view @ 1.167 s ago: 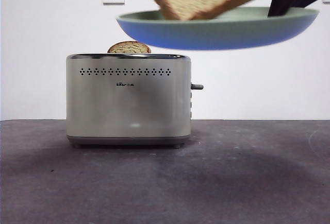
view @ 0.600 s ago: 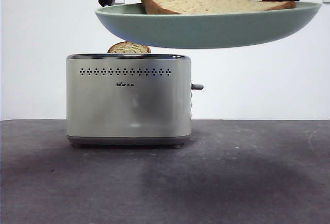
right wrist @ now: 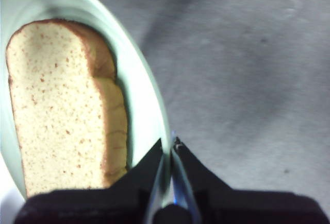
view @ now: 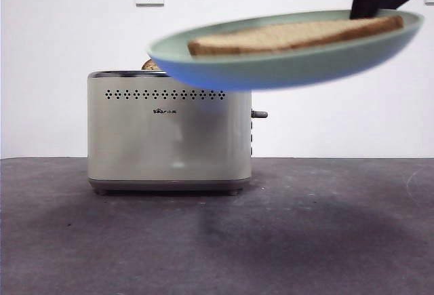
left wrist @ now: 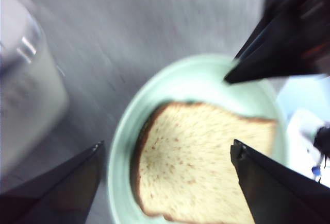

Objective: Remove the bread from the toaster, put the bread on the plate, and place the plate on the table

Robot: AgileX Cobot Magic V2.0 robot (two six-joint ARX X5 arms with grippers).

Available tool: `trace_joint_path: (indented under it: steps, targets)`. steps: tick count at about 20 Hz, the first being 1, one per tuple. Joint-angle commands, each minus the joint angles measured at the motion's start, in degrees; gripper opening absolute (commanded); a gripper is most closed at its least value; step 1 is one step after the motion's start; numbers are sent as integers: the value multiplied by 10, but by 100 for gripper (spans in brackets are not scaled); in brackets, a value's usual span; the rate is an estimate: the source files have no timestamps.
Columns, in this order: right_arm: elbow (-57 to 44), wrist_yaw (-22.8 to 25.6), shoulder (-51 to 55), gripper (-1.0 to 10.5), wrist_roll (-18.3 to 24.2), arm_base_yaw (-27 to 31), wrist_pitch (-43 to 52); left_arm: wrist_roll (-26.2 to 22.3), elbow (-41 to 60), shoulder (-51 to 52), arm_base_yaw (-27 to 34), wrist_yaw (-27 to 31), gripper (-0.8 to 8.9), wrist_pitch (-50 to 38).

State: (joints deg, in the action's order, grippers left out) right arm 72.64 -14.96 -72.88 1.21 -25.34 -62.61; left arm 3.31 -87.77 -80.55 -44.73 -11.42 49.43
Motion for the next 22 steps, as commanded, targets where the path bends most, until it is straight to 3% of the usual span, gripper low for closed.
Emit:
trace_joint_path:
  steps: [1, 5, 10, 14, 17, 22]
  targets:
    - [-2, 8, 2, -17, 2, 12, 6, -24, -56, 19, -18, 14, 408, 31]
    - [-2, 19, -4, -17, 12, 50, 6, -36, -118, 64, -42, 25, 408, 42]
    - [-2, 16, -65, -17, 32, 112, 6, -36, -120, 150, -52, 25, 408, 35]
    - [-2, 11, -146, -17, 34, 126, 21, -35, -120, 204, -52, 24, 407, 41]
    - [-2, -36, -205, -17, 38, 126, 48, -35, -120, 231, -52, 25, 407, 51]
    - [-2, -45, -278, -17, 38, 125, 101, -35, -120, 261, -52, 25, 407, 87]
